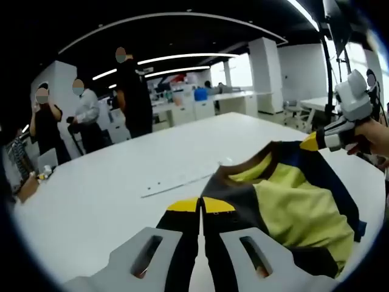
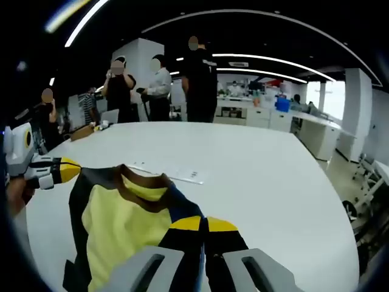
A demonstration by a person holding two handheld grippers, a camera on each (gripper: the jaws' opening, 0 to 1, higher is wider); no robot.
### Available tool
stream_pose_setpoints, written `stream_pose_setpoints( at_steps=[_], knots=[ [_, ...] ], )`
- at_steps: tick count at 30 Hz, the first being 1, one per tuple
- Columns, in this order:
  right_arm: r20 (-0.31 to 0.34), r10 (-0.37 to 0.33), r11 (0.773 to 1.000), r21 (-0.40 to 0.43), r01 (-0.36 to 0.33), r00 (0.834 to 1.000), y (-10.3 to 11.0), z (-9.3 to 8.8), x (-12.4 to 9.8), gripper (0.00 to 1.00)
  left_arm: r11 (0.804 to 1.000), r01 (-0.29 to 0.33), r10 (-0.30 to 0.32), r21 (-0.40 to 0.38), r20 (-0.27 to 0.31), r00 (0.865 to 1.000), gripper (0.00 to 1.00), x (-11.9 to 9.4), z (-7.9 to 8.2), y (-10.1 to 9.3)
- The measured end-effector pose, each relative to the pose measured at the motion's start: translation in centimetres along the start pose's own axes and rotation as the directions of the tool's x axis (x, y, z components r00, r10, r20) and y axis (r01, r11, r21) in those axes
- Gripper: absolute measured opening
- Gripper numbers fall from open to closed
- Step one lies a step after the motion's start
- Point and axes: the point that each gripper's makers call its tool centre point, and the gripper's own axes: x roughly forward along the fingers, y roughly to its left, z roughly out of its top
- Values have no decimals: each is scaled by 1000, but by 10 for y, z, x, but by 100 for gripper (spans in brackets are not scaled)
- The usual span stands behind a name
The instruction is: Fold the garment on the visible template until the final outline fits inside the template.
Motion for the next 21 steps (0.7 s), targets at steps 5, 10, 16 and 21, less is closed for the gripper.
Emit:
stream_pose_setpoints(
  at_steps=[5, 10, 16, 21],
  knots=[
    [-28, -21, 999, 40, 22, 999, -10, -10, 23, 0, 1000, -17, 18, 20, -23, 1000, 0, 21, -10, 6],
    [-62, -50, 996, 72, 54, 997, -21, -22, 45, 0, 999, -32, 33, 31, -49, 998, 0, 43, -21, 10],
    [-117, -71, 994, 76, 81, 991, -28, -40, 65, 0, 999, -30, 32, 24, -92, 995, 0, 64, -40, 13],
    [-145, -82, 993, 71, 93, 986, -34, -48, 79, 0, 998, -38, 43, 45, -138, 990, 0, 77, -57, 16]
  ],
)
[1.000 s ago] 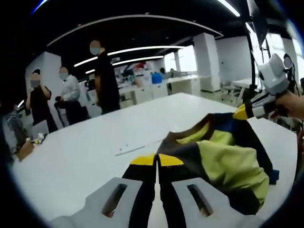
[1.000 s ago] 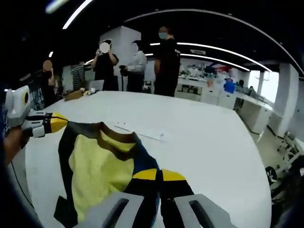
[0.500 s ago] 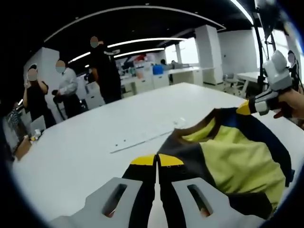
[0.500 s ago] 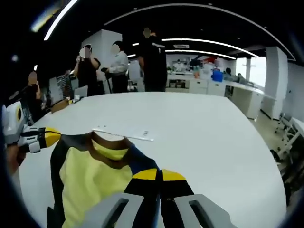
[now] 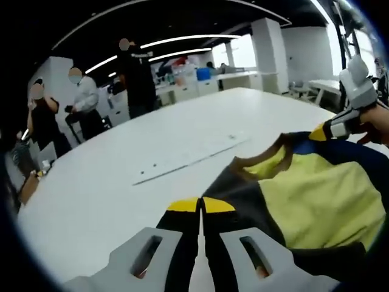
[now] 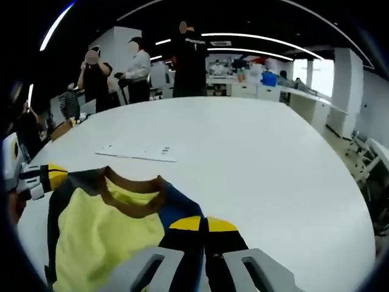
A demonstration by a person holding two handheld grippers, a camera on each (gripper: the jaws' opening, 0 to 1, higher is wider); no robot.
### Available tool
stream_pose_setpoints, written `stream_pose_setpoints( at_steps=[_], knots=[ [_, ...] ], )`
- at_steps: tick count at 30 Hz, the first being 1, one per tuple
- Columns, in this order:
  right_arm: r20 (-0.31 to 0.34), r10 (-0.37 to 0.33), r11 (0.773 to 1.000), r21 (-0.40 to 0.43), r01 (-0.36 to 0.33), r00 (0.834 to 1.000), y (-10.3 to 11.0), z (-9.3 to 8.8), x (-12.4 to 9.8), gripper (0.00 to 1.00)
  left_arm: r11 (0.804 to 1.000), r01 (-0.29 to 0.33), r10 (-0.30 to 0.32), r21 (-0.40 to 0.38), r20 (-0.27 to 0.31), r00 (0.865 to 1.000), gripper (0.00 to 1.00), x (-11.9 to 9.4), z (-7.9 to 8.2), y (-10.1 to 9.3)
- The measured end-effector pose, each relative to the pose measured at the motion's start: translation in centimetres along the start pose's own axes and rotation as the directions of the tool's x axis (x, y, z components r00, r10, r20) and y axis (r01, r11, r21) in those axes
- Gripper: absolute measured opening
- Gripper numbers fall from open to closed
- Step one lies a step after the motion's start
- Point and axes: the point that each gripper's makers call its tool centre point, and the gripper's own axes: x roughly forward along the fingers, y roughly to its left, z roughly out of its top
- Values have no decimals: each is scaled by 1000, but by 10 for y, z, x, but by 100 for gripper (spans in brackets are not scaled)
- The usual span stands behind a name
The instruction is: Fold the garment on the visible template until the final outline fits inside the template.
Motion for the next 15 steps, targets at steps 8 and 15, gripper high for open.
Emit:
stream_pose_setpoints(
  at_steps=[8, 15],
  knots=[
    [-38, 3, 1000, 2, -3, 999, -2, -4, 8, 0, 1000, 4, -3, 12, -35, 999, 0, 11, -13, -1],
    [-27, 56, 998, -14, -56, 998, 5, 3, 2, 4, 1000, 4, -5, -27, -21, 1000, 3, 3, -8, 7]
  ],
)
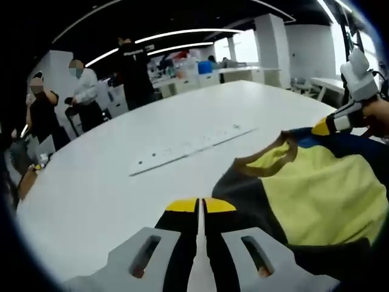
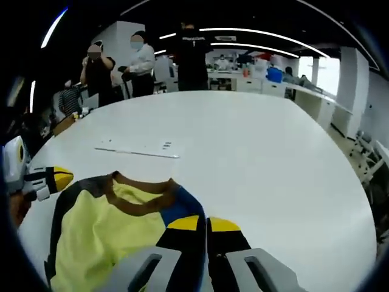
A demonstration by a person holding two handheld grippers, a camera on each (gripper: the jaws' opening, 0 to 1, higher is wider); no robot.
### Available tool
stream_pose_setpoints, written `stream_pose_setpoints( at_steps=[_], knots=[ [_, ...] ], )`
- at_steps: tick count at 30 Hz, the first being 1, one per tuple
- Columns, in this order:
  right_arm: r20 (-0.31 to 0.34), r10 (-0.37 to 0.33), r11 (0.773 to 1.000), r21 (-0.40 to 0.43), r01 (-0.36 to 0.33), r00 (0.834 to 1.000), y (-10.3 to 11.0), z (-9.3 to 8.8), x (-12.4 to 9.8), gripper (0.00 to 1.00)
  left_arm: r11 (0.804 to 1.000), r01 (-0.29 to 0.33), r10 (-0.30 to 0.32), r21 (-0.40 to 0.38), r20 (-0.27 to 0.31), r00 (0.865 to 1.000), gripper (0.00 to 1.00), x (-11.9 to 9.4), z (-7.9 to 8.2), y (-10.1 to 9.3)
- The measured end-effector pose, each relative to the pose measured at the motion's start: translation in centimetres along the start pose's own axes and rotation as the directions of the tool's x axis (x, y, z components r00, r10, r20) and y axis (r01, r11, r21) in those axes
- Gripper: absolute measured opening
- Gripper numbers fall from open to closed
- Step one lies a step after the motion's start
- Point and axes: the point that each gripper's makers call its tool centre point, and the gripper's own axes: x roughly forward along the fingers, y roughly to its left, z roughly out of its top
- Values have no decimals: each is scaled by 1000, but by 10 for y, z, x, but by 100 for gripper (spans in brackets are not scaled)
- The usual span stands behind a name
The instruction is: Fold the garment on the visible template until the final outline fits inside the template.
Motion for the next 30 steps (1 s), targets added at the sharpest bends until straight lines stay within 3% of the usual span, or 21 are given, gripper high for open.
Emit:
stream_pose_setpoints(
  at_steps=[5, 10, 19, 30],
  knots=[
    [26, 60, 998, 6, -60, 998, 13, 10, -10, 29, 1000, 26, -26, 1, 23, 999, 10, -10, 5, -1],
    [12, 117, 993, 16, -117, 993, 26, 8, -23, 47, 996, 93, -93, 3, 72, 993, 22, -23, 15, -10],
    [5, 204, 979, -7, -204, 979, 57, 5, -57, 68, 987, 161, -158, -16, 142, 977, 40, -59, 27, -16],
    [-28, 272, 961, -52, -273, 962, 78, -21, -110, 81, 989, 142, -147, 45, 153, 977, 48, -107, 13, -16]
  ],
)
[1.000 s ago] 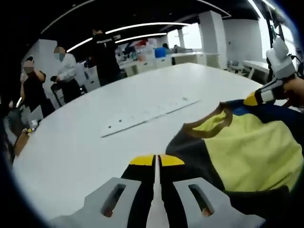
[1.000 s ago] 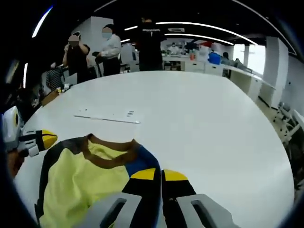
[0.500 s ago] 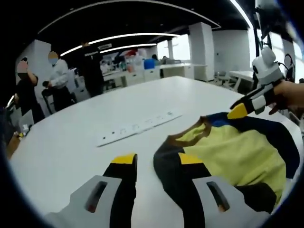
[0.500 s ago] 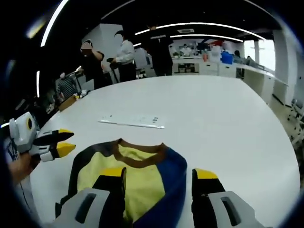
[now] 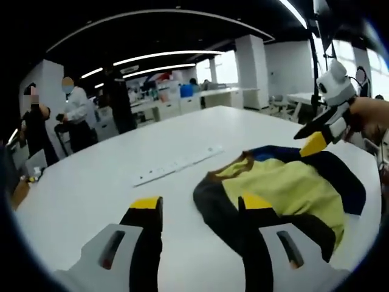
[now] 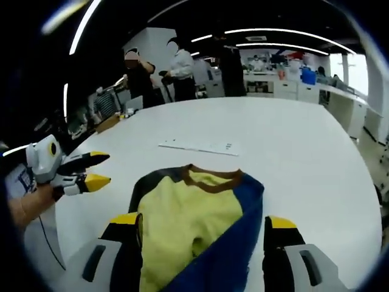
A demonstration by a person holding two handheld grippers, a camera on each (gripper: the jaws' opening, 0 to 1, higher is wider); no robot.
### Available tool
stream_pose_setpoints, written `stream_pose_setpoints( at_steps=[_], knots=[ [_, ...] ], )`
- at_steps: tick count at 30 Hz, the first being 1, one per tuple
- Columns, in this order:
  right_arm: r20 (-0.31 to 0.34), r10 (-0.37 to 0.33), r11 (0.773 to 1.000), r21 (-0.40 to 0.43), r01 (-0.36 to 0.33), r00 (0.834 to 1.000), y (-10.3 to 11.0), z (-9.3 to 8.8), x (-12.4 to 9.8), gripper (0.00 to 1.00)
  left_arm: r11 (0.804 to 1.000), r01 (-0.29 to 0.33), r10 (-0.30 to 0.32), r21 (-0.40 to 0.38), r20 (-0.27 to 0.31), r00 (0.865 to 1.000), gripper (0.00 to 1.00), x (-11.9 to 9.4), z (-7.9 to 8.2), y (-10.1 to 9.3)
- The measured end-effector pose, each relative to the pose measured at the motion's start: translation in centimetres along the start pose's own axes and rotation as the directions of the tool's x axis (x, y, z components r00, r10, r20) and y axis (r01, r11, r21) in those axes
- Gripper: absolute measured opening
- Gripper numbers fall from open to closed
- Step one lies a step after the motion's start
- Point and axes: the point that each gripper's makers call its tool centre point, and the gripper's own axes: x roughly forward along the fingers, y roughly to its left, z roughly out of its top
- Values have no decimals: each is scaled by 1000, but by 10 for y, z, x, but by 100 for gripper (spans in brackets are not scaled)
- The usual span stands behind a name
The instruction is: Fold the garment on the visible template until the final outline fits inside the template.
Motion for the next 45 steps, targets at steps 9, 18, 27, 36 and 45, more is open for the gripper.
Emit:
stream_pose_setpoints(
  at_steps=[9, 18, 27, 36, 45],
  knots=[
    [-28, 32, 999, -21, -32, 999, 19, -32, -31, 82, 997, 71, -71, 26, -13, 997, 53, -33, -16, -23],
    [-48, 50, 998, -25, -51, 998, 34, -62, -55, 82, 993, 113, -110, 42, -61, 992, 53, -60, -45, -42],
    [-59, 61, 998, -6, -61, 996, 48, -93, -72, 79, 993, 116, -114, 13, -118, 986, 51, -69, -80, -58],
    [-97, 63, 998, 33, -60, 993, 61, -134, -79, 77, 991, 133, -134, -17, -185, 974, 48, -72, -109, -73],
    [-118, 36, 999, 44, -31, 992, 70, -165, -81, 65, 989, 142, -148, -44, -213, 966, 42, -72, -122, -83]
  ],
)
